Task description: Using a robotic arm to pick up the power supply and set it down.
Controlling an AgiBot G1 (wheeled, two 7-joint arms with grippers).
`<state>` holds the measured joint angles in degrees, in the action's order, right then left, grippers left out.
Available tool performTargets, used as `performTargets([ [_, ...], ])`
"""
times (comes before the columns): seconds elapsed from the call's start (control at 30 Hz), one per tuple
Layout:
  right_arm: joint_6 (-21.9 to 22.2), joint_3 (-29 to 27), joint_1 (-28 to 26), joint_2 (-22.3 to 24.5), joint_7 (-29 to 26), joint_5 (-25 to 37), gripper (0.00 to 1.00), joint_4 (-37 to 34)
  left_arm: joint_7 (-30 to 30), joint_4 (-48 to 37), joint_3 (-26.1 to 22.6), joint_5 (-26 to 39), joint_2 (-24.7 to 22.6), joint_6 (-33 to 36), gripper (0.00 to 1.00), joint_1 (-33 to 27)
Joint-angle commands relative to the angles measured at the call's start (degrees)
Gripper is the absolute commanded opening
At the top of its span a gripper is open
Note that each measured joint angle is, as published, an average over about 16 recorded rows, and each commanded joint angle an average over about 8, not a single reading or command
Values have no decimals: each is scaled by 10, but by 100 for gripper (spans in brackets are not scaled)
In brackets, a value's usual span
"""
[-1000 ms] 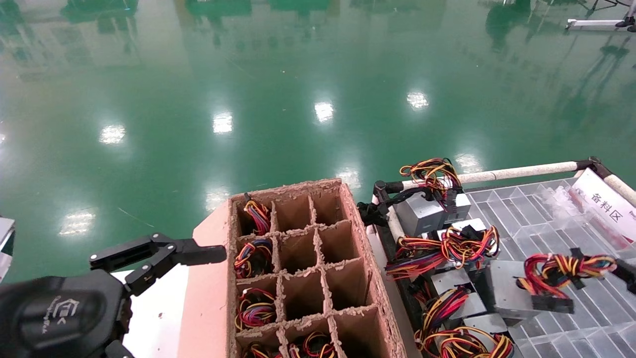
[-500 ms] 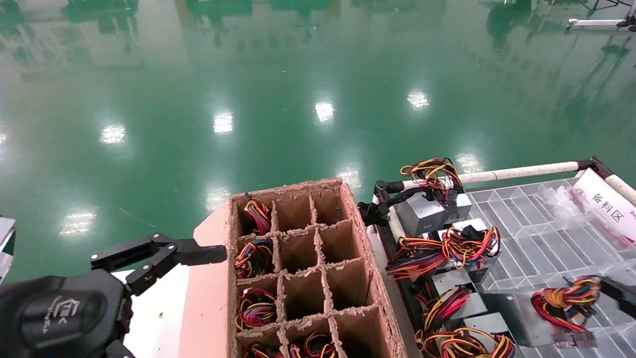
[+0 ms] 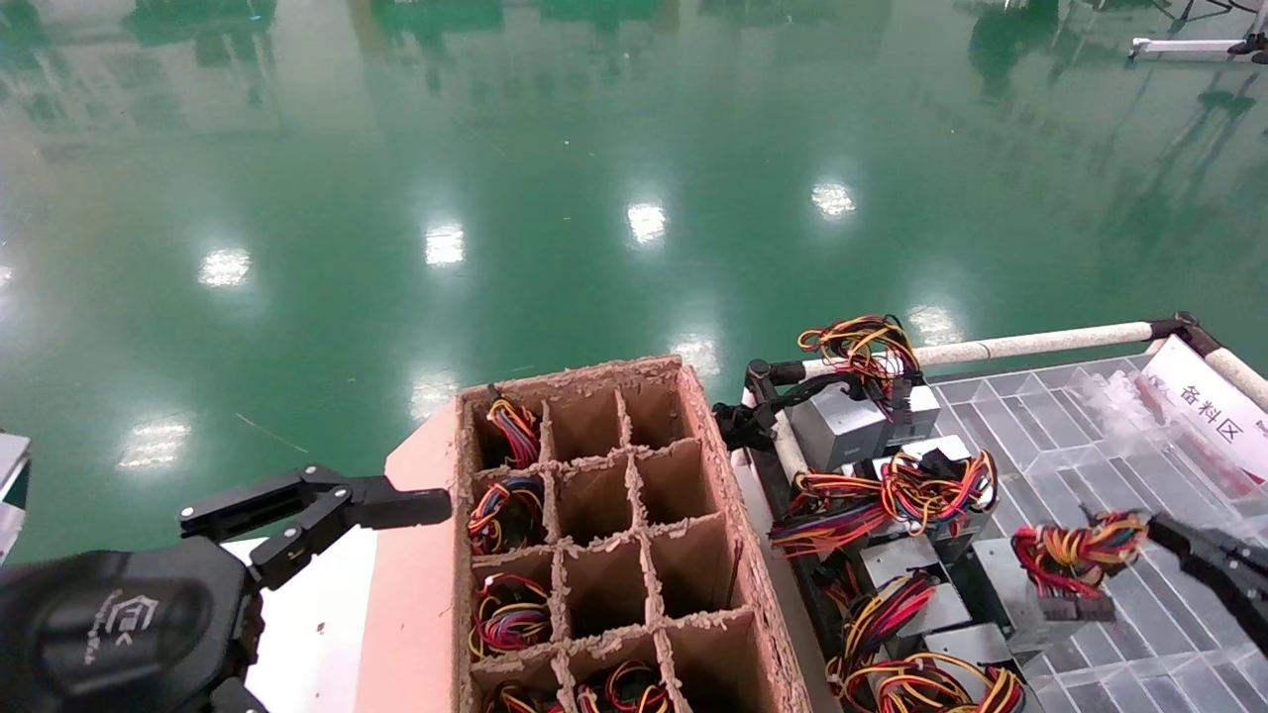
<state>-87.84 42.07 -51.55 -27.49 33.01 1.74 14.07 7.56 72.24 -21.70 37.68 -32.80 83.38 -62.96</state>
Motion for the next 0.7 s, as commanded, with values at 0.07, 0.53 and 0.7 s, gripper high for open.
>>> performTargets([
  [0.07,4,2,-12,-11,1,4,95,-14,0,0,0,0,0,0,100,0],
  [0.53,6,2,-13,-12,1,6,100,-15,0,0,0,0,0,0,100,0],
  [0.7,6,2,-11,-11,1,5,100,-14,0,0,0,0,0,0,100,0],
])
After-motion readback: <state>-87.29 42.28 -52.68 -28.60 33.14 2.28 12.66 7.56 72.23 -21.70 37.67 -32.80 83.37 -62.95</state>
